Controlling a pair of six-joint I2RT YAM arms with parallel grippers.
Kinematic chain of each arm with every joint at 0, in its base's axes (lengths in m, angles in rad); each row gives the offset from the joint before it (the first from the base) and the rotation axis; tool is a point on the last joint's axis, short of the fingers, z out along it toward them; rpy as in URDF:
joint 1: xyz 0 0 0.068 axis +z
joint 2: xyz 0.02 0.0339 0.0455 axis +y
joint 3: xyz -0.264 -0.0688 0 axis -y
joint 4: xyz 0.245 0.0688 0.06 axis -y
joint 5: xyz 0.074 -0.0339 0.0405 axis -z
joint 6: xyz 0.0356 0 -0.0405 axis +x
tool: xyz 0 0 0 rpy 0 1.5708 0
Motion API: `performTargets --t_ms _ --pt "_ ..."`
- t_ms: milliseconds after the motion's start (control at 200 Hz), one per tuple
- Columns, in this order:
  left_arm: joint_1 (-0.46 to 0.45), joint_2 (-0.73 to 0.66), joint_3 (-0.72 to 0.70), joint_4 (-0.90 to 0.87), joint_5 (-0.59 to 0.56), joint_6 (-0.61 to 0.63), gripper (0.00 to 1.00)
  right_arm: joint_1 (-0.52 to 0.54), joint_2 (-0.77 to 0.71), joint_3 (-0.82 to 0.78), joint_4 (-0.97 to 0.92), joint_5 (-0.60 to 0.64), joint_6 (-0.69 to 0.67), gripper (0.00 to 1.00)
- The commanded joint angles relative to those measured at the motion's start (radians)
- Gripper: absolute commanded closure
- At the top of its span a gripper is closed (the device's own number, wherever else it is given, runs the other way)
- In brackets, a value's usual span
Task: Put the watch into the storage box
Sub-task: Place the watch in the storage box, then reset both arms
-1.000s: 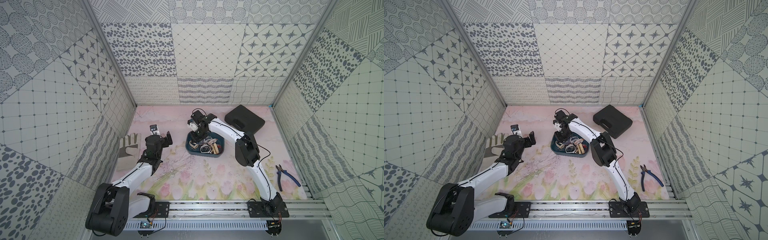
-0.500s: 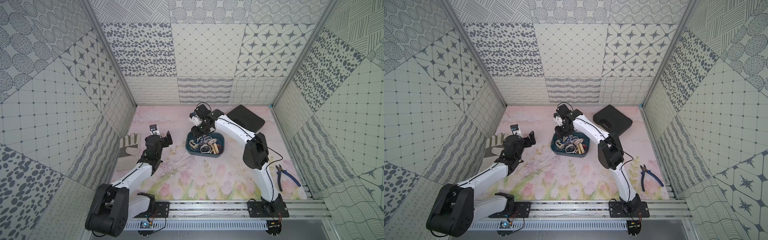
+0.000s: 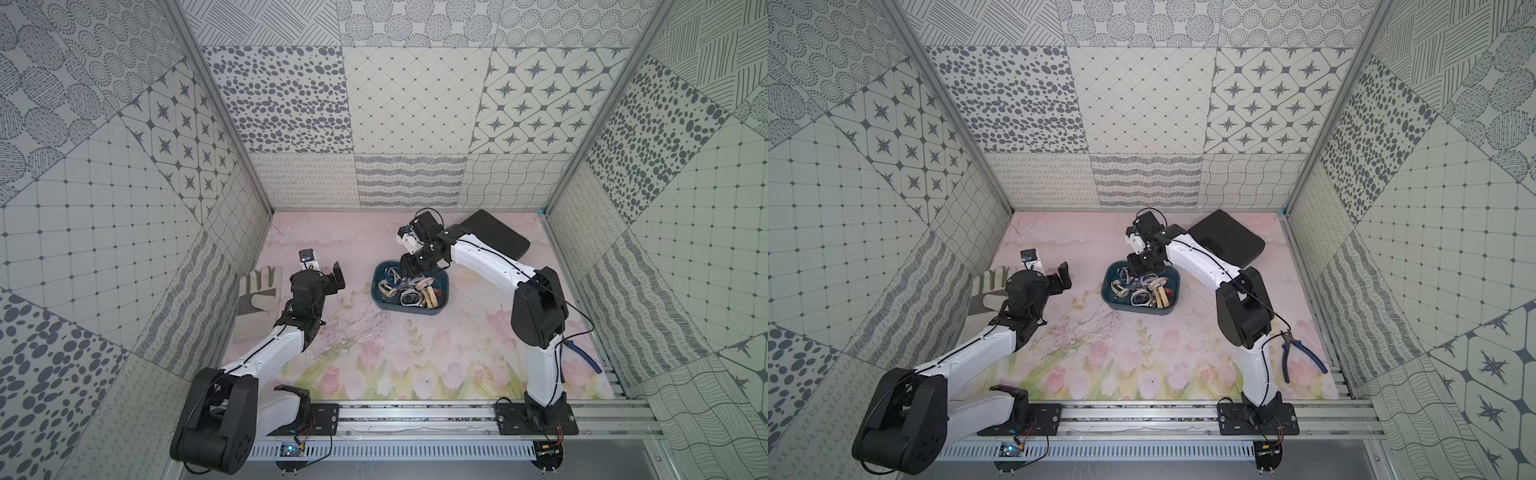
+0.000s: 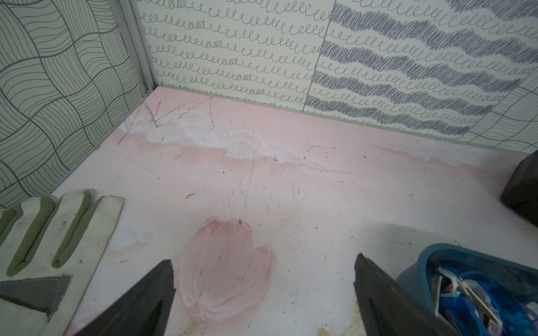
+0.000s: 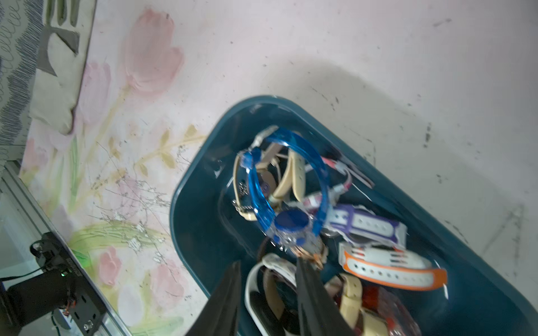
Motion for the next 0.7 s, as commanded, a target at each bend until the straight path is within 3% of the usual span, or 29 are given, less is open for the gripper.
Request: performTargets --t_ms 0,115,205,280,470,695 --pt "0.005 -0.008 -0.006 0.015 -0.004 -0.002 0.0 -0.119 -0.255 -0.212 0.189 0.047 0.036 0.57" --pt "0.005 -0.013 -0.028 0.05 -0.03 0.011 0.0 -0.268 -0.512 -0.533 0.374 0.171 0.039 0.31" --pt "0.004 -0.022 -0.051 0.088 -0.058 0.036 0.0 -0.36 -0.713 -0.806 0.602 0.342 0.033 0.11" --pt "0.004 -0.02 -0.076 0.135 -0.101 0.057 0.01 -0.393 -0.84 -0.995 0.789 0.472 -0.001 0.02" --pt "0.015 0.051 -0.164 0.363 -0.19 0.128 0.0 -0.412 -0.936 -1.268 1.137 0.669 -0.101 0.0" --pt "0.024 0.143 -0.236 0.55 -0.2 0.189 0.01 -0.453 -0.711 -1.365 1.553 0.719 -0.182 0.01"
